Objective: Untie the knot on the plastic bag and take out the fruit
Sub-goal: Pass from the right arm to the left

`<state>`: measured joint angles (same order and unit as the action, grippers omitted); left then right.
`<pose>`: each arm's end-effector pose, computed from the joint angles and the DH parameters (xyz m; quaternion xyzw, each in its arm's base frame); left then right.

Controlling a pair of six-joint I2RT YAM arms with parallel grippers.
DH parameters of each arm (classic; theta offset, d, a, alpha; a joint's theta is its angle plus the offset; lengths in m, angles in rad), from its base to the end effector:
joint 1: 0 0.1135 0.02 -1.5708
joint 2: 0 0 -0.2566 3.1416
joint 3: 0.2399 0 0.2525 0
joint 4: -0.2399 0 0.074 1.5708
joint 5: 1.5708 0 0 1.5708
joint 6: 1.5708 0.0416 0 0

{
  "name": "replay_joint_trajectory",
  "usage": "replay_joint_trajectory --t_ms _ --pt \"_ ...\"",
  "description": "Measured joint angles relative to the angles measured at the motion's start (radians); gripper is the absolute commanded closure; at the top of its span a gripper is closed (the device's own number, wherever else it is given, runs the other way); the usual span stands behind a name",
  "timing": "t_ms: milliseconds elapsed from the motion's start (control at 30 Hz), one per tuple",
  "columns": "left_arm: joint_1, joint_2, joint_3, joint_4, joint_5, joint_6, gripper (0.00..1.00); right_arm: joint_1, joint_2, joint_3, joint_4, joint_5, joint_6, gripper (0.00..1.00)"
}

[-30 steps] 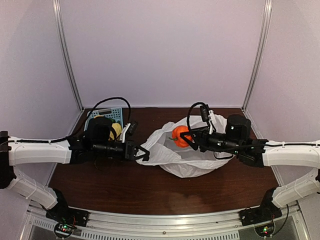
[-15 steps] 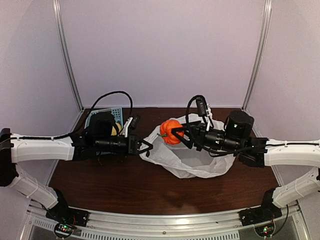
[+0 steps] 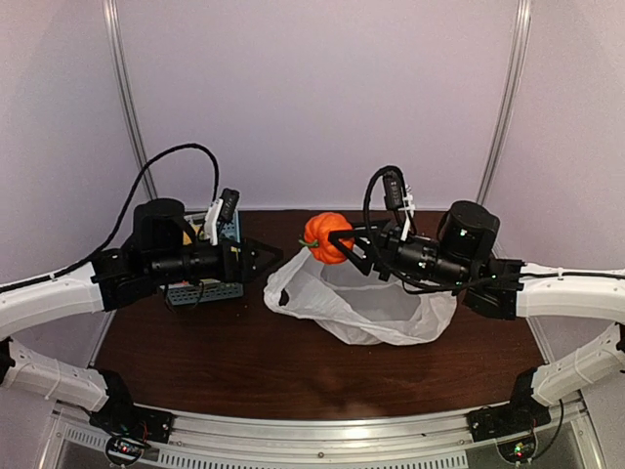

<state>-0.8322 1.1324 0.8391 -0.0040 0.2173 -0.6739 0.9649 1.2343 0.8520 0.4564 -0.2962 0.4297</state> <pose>0.1770 -0.2078 0.2988 0.1275 0.7917 -0.4678 0.3716 0.1601 0.2524 0.3283 -0.2822 0.6204 0.5424 0.4911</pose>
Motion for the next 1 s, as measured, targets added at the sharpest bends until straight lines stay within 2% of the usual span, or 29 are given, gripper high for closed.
replay_joint_trajectory --t_ms 100,233,600,767,1000 --pt "0.0 -0.061 0.021 -0.01 -0.01 0.021 0.03 0.005 0.0 0.001 -0.009 0.004 -0.008 0.47" --pt "0.0 -0.089 0.026 0.047 0.053 0.025 0.02 0.016 0.002 0.019 -0.035 0.004 -0.021 0.47" --pt "-0.003 0.029 0.051 0.307 0.29 -0.054 0.03 0.06 0.037 0.084 -0.096 0.007 -0.088 0.47" --pt "-0.016 0.069 0.061 0.37 0.329 -0.081 0.02 0.077 0.056 0.104 -0.123 0.01 -0.111 0.47" --pt "-0.022 0.096 0.078 0.369 0.335 -0.094 0.03 0.092 0.062 0.129 -0.14 0.016 -0.136 0.46"
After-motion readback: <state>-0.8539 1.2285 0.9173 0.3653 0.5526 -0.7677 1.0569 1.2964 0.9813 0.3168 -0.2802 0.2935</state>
